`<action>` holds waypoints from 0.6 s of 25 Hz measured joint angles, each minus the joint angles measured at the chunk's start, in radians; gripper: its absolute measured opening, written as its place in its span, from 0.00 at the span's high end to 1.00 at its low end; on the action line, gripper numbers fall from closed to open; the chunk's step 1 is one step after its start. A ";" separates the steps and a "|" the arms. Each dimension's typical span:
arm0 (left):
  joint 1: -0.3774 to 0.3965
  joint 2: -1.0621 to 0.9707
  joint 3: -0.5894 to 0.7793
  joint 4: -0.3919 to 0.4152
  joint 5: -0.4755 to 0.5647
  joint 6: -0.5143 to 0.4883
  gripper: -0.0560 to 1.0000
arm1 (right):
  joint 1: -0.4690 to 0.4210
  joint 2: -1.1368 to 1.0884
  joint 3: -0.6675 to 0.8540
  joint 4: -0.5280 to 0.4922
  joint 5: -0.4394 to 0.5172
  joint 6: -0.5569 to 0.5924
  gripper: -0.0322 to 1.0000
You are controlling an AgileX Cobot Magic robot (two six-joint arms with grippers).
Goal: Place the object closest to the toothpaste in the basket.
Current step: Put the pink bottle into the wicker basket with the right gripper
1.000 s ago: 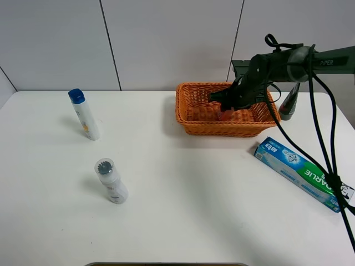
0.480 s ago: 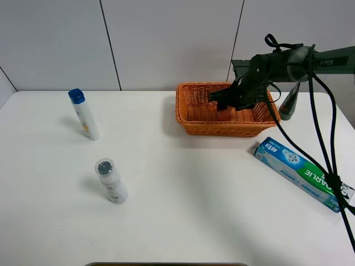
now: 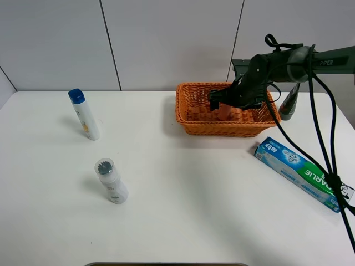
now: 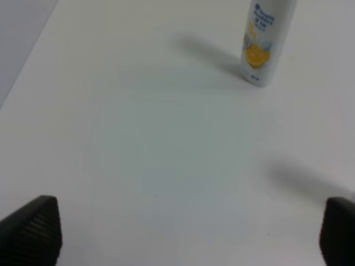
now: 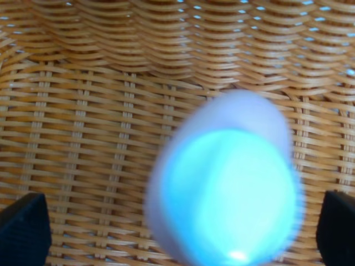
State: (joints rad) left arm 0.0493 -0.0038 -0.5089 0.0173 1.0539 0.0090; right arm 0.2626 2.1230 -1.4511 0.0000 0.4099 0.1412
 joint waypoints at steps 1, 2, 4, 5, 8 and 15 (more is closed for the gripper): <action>0.000 0.000 0.000 0.000 0.000 0.000 0.06 | 0.000 0.000 0.000 0.000 0.000 0.000 0.01; 0.000 0.000 0.000 0.000 0.000 0.000 0.06 | 0.000 0.000 0.000 0.000 0.000 0.000 0.01; 0.000 0.000 0.000 0.000 0.000 0.000 0.06 | 0.000 0.000 0.000 0.000 0.000 0.000 0.01; 0.000 0.000 0.000 0.000 0.000 0.000 0.06 | 0.000 -0.001 0.000 0.000 0.001 0.000 0.01; 0.000 0.000 0.000 0.001 0.000 0.000 0.06 | 0.000 -0.024 0.000 0.000 0.010 0.000 0.01; 0.000 0.000 0.000 0.001 0.000 0.000 0.06 | 0.001 -0.157 0.000 0.000 0.029 0.000 0.01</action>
State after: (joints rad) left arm 0.0493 -0.0038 -0.5089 0.0179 1.0539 0.0090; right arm 0.2637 1.9662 -1.4511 0.0000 0.4385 0.1412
